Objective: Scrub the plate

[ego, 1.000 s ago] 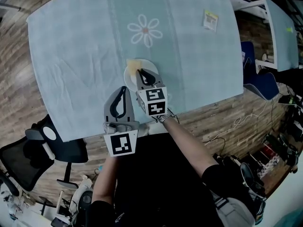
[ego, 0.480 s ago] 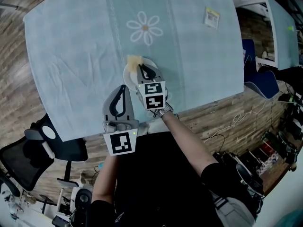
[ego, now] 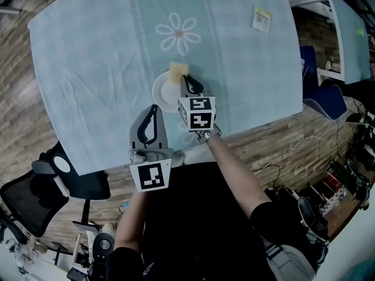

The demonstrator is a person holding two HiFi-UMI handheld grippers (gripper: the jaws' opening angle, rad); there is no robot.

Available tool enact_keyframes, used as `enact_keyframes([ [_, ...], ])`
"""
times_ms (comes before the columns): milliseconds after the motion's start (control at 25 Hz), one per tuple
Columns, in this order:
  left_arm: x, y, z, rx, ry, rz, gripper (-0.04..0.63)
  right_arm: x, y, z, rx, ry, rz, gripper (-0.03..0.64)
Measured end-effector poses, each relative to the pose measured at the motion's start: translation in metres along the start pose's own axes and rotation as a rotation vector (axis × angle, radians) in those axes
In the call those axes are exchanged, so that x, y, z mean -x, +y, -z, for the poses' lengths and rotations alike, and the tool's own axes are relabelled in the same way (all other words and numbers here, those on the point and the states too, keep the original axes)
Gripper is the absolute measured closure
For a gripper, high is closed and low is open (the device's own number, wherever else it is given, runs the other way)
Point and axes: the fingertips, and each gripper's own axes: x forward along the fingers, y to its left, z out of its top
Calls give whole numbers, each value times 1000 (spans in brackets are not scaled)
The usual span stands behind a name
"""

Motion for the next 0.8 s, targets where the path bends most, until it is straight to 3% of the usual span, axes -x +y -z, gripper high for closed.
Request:
enact_keyframes([
  [600,3,-1,0,-14,-6,5,581,26,-46,-6,-11,-36,110,580],
  [800,6,0,1,-2,-16,-3,581,41,-29,-3,-9,-56,80,581],
])
